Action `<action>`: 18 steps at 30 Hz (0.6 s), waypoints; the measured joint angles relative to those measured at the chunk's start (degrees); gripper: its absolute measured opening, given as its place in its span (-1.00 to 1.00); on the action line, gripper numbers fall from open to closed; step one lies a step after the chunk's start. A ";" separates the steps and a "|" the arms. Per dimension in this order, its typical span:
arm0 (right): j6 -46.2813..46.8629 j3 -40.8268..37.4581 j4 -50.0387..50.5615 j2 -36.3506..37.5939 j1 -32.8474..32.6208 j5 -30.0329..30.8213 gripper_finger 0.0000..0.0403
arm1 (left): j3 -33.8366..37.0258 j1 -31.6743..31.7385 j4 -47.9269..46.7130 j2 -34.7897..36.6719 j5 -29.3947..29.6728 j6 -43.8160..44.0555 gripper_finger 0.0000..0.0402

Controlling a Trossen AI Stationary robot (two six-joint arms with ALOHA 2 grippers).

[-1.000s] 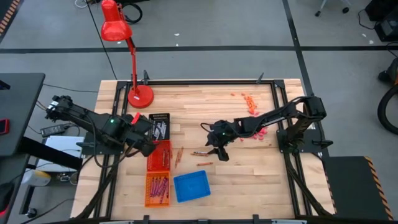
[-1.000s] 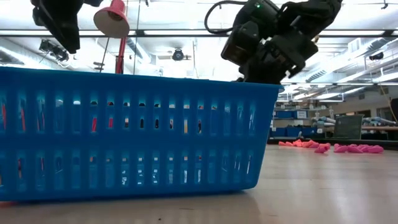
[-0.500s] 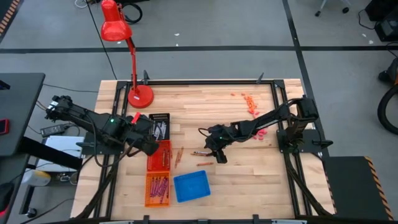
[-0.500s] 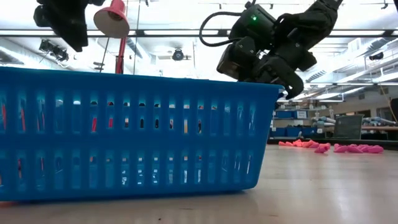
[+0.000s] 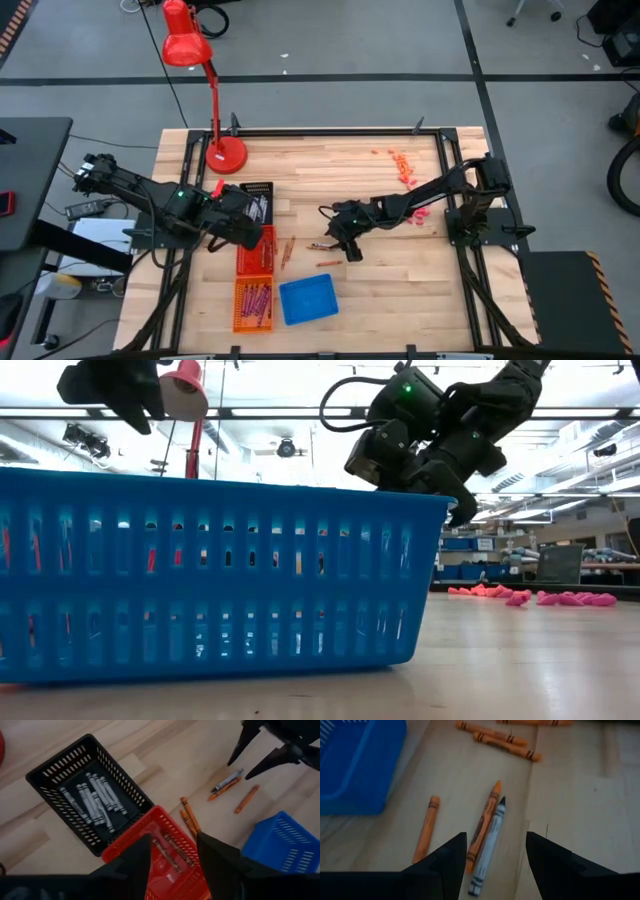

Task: Sort crayons
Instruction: Put the black crayon into the black bin

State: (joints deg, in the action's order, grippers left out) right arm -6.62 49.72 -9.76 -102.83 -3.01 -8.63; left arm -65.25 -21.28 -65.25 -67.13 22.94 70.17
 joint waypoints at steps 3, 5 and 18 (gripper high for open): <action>0.13 0.11 -3.12 -1.46 -0.07 -0.30 0.03 | 0.00 -0.04 0.94 0.00 0.00 0.16 -0.15; 0.44 0.03 -4.05 -2.63 -0.30 -0.39 0.03 | 0.00 -0.11 1.16 0.00 -0.01 0.16 -0.15; 1.28 -0.01 -4.35 -3.98 0.10 1.76 0.03 | 0.00 -0.20 1.31 0.00 0.00 -0.47 -0.15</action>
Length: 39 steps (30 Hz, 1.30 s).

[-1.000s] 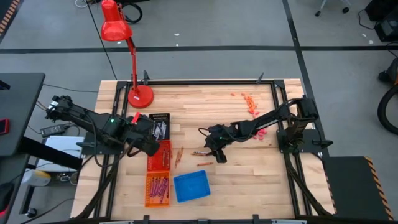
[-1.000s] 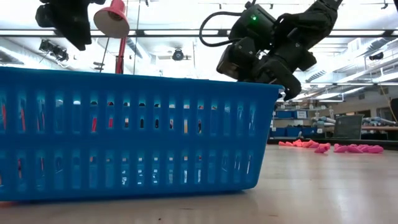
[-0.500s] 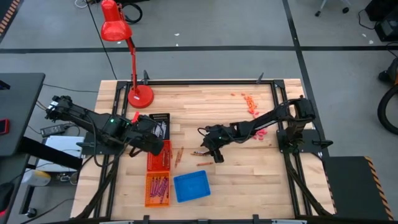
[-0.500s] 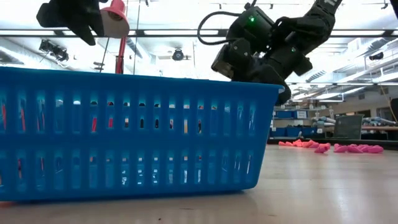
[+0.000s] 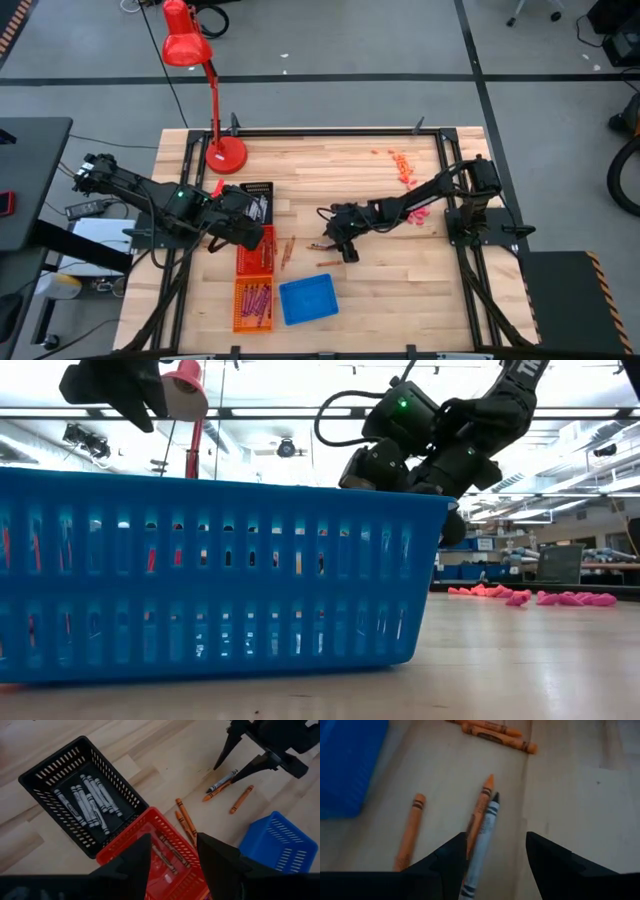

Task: Sort crayons
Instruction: Put the black crayon into the black bin

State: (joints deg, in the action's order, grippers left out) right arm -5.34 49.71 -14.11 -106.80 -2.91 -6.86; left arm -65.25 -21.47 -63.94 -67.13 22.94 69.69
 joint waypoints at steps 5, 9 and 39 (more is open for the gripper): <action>-2.14 0.00 1.23 0.00 0.08 0.71 0.03 | 0.00 0.00 -0.74 0.00 0.00 0.00 -0.15; -2.28 0.00 2.49 0.00 0.08 0.71 0.03 | 0.00 0.00 -0.64 0.00 0.00 0.00 -0.15; -3.41 0.28 10.82 0.31 5.08 -2.44 -0.32 | 0.00 -0.02 -0.20 0.00 -1.36 -1.29 -0.15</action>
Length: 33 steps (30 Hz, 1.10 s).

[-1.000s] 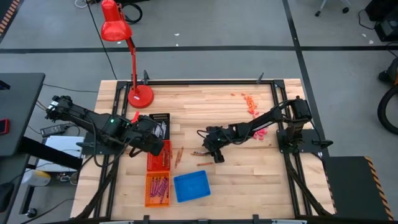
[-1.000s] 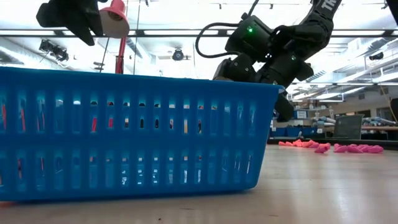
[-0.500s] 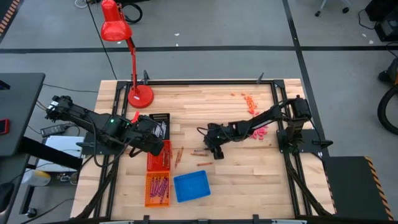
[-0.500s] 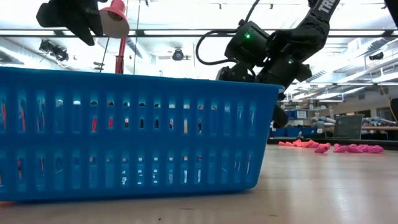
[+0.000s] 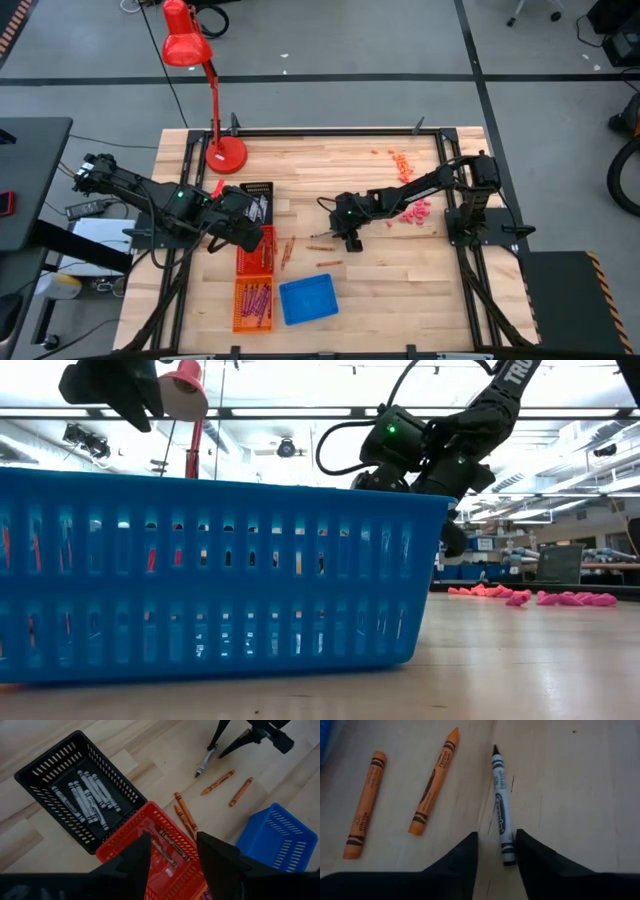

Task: Sort crayons
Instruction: Put the black crayon into the black bin

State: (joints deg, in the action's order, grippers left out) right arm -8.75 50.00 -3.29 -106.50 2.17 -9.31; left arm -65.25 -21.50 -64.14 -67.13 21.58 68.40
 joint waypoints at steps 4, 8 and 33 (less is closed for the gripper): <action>0.17 -0.02 0.49 0.02 0.00 -0.34 -0.53 | 0.00 0.00 0.20 0.00 -0.10 -0.06 -0.15; 1.30 -0.09 0.58 0.00 0.11 -1.10 -0.75 | 0.00 0.00 0.45 0.00 -0.14 -0.08 -0.15; 6.32 -0.50 3.98 7.39 3.64 -5.68 -0.86 | 0.00 0.00 1.41 0.00 10.24 -4.07 -0.15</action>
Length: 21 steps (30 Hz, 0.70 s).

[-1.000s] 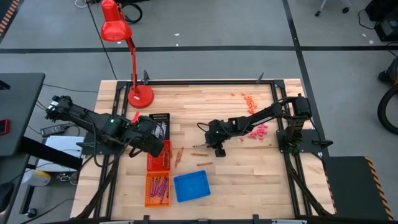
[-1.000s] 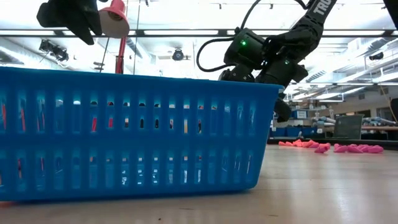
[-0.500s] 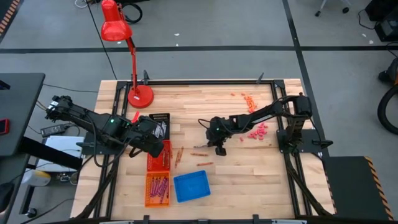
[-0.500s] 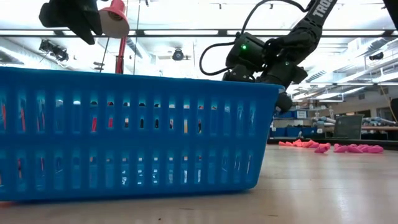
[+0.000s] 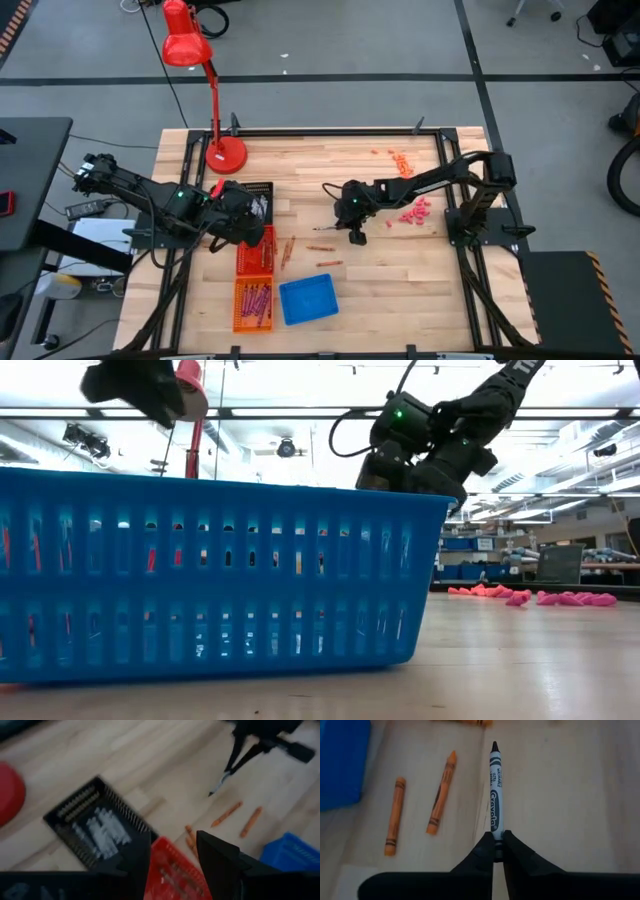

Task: Sort crayons
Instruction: Put the black crayon into the black bin

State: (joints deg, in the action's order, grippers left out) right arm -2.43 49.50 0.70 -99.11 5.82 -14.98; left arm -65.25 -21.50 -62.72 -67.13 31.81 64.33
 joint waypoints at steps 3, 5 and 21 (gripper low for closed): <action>1.12 0.06 -0.68 1.67 0.47 -0.47 -0.86 | 0.00 0.63 4.35 0.00 1.55 -5.64 -0.15; 2.72 0.10 -1.19 2.88 1.17 -2.27 -0.86 | 0.00 1.64 8.58 0.00 1.52 -11.46 -0.15; 2.97 12.44 -1.42 4.57 6.20 -8.64 -0.86 | 0.02 14.54 17.62 0.00 -4.68 -42.41 -0.15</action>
State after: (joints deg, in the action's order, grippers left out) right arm 0.54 61.93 -0.72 -94.54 12.02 -23.63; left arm -65.23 -6.95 -45.10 -67.13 27.14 21.92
